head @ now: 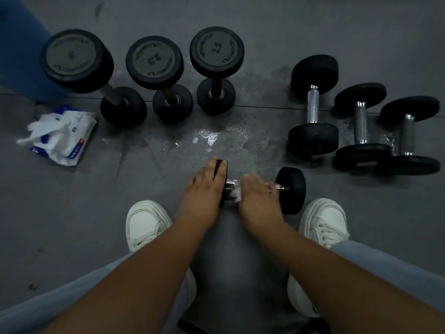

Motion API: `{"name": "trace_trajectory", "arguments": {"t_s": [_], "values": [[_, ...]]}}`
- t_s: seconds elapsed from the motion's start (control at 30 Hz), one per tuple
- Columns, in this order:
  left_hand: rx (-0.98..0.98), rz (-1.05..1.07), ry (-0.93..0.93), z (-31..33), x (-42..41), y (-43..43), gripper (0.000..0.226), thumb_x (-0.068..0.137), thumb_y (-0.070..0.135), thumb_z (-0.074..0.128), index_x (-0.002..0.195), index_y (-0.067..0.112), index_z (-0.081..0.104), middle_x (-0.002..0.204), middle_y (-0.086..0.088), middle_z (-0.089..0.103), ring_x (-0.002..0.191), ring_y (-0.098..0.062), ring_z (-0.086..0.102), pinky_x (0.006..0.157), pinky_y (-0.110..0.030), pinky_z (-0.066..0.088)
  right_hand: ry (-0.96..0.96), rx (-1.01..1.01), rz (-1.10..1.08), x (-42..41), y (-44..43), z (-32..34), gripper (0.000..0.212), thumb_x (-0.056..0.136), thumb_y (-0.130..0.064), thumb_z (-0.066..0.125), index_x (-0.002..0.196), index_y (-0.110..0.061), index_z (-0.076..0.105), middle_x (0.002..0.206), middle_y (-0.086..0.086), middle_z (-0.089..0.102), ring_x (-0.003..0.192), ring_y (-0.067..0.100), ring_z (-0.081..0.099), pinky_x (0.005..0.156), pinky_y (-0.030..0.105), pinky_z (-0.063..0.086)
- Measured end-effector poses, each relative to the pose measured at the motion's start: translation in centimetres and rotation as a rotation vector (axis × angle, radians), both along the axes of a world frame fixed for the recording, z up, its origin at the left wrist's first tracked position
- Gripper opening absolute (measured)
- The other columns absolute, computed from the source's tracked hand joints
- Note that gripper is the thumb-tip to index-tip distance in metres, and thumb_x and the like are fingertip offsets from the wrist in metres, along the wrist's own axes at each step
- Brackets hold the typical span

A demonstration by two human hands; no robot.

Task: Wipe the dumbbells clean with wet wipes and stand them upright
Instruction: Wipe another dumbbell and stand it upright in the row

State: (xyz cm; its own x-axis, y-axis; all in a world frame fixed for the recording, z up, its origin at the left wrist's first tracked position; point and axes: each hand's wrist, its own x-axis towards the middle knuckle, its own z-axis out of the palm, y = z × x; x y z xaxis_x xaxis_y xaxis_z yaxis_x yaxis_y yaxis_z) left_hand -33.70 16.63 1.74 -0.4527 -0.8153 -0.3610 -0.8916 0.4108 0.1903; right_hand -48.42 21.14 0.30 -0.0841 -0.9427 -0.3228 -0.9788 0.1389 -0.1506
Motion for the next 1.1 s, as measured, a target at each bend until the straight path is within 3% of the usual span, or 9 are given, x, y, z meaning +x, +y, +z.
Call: {"name": "trace_trajectory", "arguments": {"t_s": [0.07, 0.2, 0.33, 0.47, 0.6, 0.7, 0.9, 1.03, 1.1], "values": [[0.010, 0.009, 0.015, 0.0, 0.1, 0.1, 0.089, 0.090, 0.021, 0.058, 0.157, 0.019, -0.001, 0.163, -0.007, -0.002, 0.144, -0.027, 0.025, 0.111, -0.040, 0.030, -0.024, -0.009, 0.170, 1.6, 0.4, -0.2, 0.050, 0.091, -0.024, 0.045, 0.140, -0.010, 0.044, 0.142, 0.006, 0.048, 0.134, 0.021, 0.040, 0.113, 0.047, 0.020], [0.005, 0.003, 0.017, 0.1, -0.1, -0.2, 0.095, 0.083, 0.023, 0.065, 0.156, 0.020, 0.004, 0.162, -0.007, 0.004, 0.138, -0.028, 0.033, 0.107, -0.040, 0.035, 0.052, 0.161, 0.019, -1.3, -1.7, 0.5, 0.038, 0.092, -0.038, 0.046, 0.123, -0.016, 0.048, 0.128, 0.004, 0.054, 0.125, 0.025, 0.044, 0.105, 0.046, 0.028], [0.064, -0.061, 0.027, 1.1, 0.0, -2.2, 0.111, 0.068, 0.044, 0.081, 0.153, 0.022, 0.013, 0.154, -0.005, 0.017, 0.131, -0.027, 0.037, 0.105, -0.040, 0.035, -0.058, 0.342, 0.089, -3.4, -3.7, 0.3, 0.042, 0.082, -0.045, 0.065, 0.113, -0.021, 0.052, 0.115, 0.003, 0.060, 0.107, 0.026, 0.058, 0.089, 0.038, 0.046], [0.028, -0.142, -0.030, 1.4, 0.4, -3.2, 0.122, 0.057, 0.062, 0.083, 0.151, 0.023, 0.015, 0.146, -0.004, 0.024, 0.132, -0.025, 0.032, 0.110, -0.040, 0.027, -0.084, 0.479, 0.089, -3.7, -5.3, -0.7, 0.027, 0.081, -0.037, 0.066, 0.104, -0.025, 0.059, 0.109, 0.000, 0.064, 0.101, 0.022, 0.061, 0.087, 0.039, 0.051], [0.086, -0.178, -0.095, 1.1, 0.4, -3.6, 0.132, 0.061, 0.055, 0.085, 0.156, 0.019, 0.001, 0.163, -0.007, 0.004, 0.150, -0.026, 0.011, 0.120, -0.045, 0.018, -0.054, 0.289, 0.153, -4.0, -4.3, -1.5, 0.014, 0.083, -0.030, 0.060, 0.096, -0.025, 0.056, 0.097, -0.001, 0.066, 0.093, 0.022, 0.063, 0.084, 0.038, 0.050], [0.034, -0.153, -0.071, 1.0, 0.3, -3.3, 0.125, 0.064, 0.048, 0.085, 0.155, 0.018, 0.004, 0.161, -0.004, 0.012, 0.147, -0.024, 0.022, 0.117, -0.041, 0.024, -0.011, 0.138, 0.130, -4.7, -4.7, -1.2, 0.015, 0.081, -0.029, 0.062, 0.090, -0.024, 0.051, 0.094, 0.000, 0.067, 0.093, 0.025, 0.064, 0.082, 0.033, 0.045], [0.015, -0.053, -0.013, 0.4, -0.2, -2.1, 0.113, 0.073, 0.035, 0.078, 0.155, 0.020, 0.002, 0.161, -0.002, 0.005, 0.146, -0.024, 0.023, 0.113, -0.041, 0.027, 0.113, -0.076, 0.114, -1.1, -1.1, -1.2, 0.047, 0.080, -0.033, 0.066, 0.122, -0.015, 0.056, 0.119, 0.007, 0.061, 0.116, 0.028, 0.054, 0.096, 0.043, 0.038], [0.039, -0.030, 0.000, 0.3, -0.1, -1.7, 0.115, 0.071, 0.034, 0.079, 0.155, 0.021, 0.003, 0.160, -0.002, 0.005, 0.139, -0.027, 0.031, 0.110, -0.044, 0.032, 0.012, -0.039, 0.022, -3.4, -3.3, -0.5, 0.018, 0.088, -0.027, 0.050, 0.103, -0.021, 0.058, 0.107, 0.004, 0.062, 0.108, 0.025, 0.055, 0.098, 0.039, 0.029], [0.046, -0.024, 0.017, 0.3, -0.1, -1.6, 0.108, 0.075, 0.029, 0.076, 0.156, 0.021, 0.004, 0.161, -0.002, 0.004, 0.137, -0.029, 0.034, 0.109, -0.044, 0.034, 0.030, -0.032, -0.055, -1.3, -2.7, -0.4, 0.018, 0.091, -0.027, 0.047, 0.104, -0.020, 0.057, 0.109, 0.004, 0.061, 0.110, 0.025, 0.053, 0.099, 0.043, 0.030]]}}
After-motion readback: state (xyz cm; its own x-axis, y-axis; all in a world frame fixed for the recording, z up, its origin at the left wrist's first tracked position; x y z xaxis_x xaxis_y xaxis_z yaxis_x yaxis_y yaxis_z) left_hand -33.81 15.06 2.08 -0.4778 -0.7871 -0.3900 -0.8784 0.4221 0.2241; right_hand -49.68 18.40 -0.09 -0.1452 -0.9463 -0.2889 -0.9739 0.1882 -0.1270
